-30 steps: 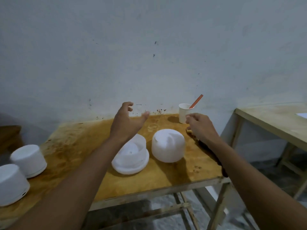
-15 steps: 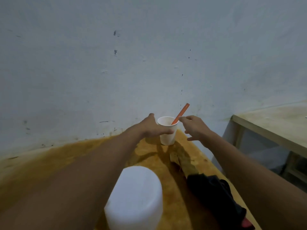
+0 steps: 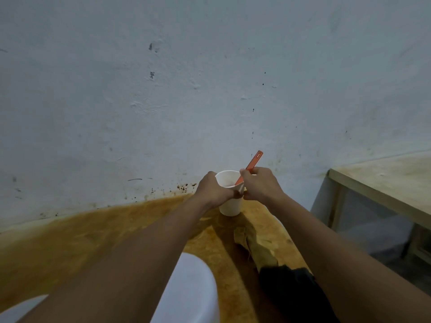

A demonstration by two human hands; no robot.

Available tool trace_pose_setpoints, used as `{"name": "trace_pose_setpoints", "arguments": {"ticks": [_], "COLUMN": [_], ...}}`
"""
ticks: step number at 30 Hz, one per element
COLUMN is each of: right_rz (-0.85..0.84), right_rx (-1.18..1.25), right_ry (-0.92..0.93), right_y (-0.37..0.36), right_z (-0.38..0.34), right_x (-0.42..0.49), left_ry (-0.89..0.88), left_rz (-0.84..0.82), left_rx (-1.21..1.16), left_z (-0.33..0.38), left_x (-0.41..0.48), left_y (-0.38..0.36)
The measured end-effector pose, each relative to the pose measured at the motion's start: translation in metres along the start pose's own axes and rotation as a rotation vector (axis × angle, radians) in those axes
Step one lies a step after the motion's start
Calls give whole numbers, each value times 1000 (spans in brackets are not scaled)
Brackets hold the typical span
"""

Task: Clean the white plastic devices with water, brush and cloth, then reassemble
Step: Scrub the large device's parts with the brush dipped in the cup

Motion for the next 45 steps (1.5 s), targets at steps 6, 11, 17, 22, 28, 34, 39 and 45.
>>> {"name": "trace_pose_setpoints", "arguments": {"ticks": [6,11,17,22,28,34,39,45], "right_rz": [-19,-97,-190,-258,-338,-480,-530,-483], "right_rx": [53,119,225,220,189,116,36,58], "right_ry": [80,132,165,235,278,234,173,63], "right_y": [5,-5,-28,-60,-117,-152,-145,-123], "right_z": [-36,-80,-134,-164,-179,-206,-232,-258], "right_x": [-29,-66,-121,-147,-135,-127,-142,-166], "left_ry": [-76,-122,-156,-147,-134,-67,-14,48], "left_rz": [84,157,232,296,363,423,426,380], "left_rx": [-46,-149,-241,-278,-292,-248,-209,-148], "left_z": [10,14,0,-26,-66,-81,-73,-51], "left_x": [-41,-88,-143,-162,-154,-159,-181,-209], "left_y": [45,98,161,195,230,266,290,313]}}
Point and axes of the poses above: each hand's wrist, its own x-axis towards the middle knuckle, its own y-axis out of the back of the hand, z = x × y, the point moved 5 cm from there along x, towards the middle knuckle, and after that the axes turned 3 degrees about x, right-handed, at the moved point
